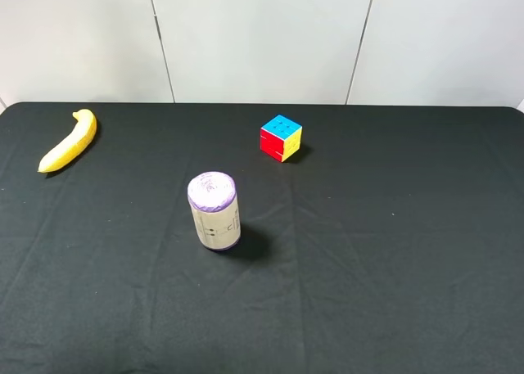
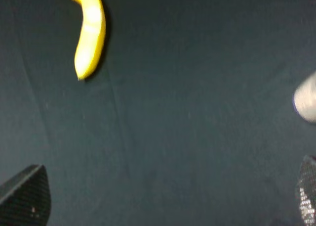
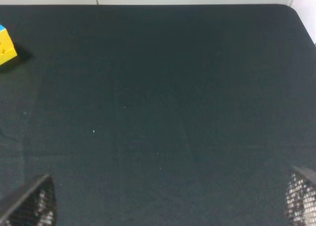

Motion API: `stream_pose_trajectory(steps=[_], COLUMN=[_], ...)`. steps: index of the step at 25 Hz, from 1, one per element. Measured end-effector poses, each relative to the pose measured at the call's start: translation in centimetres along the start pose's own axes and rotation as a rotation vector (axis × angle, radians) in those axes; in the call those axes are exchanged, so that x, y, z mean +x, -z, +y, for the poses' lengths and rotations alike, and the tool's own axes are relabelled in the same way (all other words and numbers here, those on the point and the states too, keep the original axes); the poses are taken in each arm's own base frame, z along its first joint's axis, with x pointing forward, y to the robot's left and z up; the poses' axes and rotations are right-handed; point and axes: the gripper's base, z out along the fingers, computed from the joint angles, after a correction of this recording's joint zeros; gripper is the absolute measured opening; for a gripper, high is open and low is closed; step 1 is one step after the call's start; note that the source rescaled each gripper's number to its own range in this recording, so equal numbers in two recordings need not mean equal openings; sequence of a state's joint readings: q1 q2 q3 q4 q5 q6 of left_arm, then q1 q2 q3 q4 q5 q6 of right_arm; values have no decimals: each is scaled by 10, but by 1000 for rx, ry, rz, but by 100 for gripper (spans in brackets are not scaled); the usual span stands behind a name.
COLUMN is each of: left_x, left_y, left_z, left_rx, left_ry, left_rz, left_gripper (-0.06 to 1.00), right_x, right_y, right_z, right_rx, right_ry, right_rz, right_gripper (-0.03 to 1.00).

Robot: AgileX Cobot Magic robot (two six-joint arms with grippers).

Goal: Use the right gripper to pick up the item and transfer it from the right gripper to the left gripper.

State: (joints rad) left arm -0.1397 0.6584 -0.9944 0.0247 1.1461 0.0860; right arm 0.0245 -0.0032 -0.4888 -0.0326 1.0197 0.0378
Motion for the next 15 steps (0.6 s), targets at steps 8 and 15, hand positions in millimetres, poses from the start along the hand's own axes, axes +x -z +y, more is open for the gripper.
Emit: stream_pose_trajectory(steps=[8, 15], left_x=[59, 110], left_y=[19, 7], left_z=[-5, -9], left_rx=[-9, -13], left_ry=[10, 23], left_rz=[-114, -175], left_gripper=[99, 98], right_x=[0, 0], right_y=[0, 0], right_z=[0, 0], right_rx=[0, 0], right_ry=[0, 0], right_rz=[0, 0], right_gripper=[100, 100])
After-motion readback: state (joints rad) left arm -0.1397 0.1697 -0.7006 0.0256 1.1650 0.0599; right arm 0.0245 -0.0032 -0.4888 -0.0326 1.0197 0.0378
